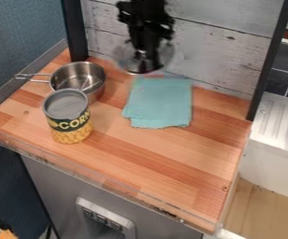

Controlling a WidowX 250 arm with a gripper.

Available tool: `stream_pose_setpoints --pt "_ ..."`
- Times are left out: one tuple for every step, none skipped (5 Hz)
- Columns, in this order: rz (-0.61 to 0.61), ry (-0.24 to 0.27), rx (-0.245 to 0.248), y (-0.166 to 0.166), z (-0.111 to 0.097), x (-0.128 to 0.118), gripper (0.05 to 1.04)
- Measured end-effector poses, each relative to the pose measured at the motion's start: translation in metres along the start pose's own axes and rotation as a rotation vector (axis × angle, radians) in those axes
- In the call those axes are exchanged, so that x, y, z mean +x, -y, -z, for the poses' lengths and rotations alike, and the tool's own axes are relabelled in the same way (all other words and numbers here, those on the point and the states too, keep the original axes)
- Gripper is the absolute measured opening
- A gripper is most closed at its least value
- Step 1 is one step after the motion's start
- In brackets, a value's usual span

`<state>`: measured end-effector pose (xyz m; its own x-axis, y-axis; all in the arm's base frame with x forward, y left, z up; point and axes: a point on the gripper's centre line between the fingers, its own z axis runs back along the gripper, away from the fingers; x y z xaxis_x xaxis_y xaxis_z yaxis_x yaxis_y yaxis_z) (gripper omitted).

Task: Move the pot cover on top of the silver pot

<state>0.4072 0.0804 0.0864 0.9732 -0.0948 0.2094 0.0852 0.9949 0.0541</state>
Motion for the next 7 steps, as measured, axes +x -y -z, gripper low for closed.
stream_pose_setpoints --pt "-0.119 -0.025 0.039 -0.044 0.009 0.001 0.282" --pt "-0.163 -0.037 0.065 -0.060 0.013 -0.010 0.282" --pt "-0.180 -0.084 0.070 -0.065 0.027 -0.030 0.282" --pt "-0.221 -0.087 0.096 -0.078 0.024 -0.040 0.282" --pt "-0.256 -0.098 0.109 -0.088 0.023 -0.047 0.282" --pt "-0.285 -0.103 0.113 -0.097 0.021 -0.052 0.282" --pt "-0.286 -0.117 0.107 -0.097 0.024 -0.057 0.282"
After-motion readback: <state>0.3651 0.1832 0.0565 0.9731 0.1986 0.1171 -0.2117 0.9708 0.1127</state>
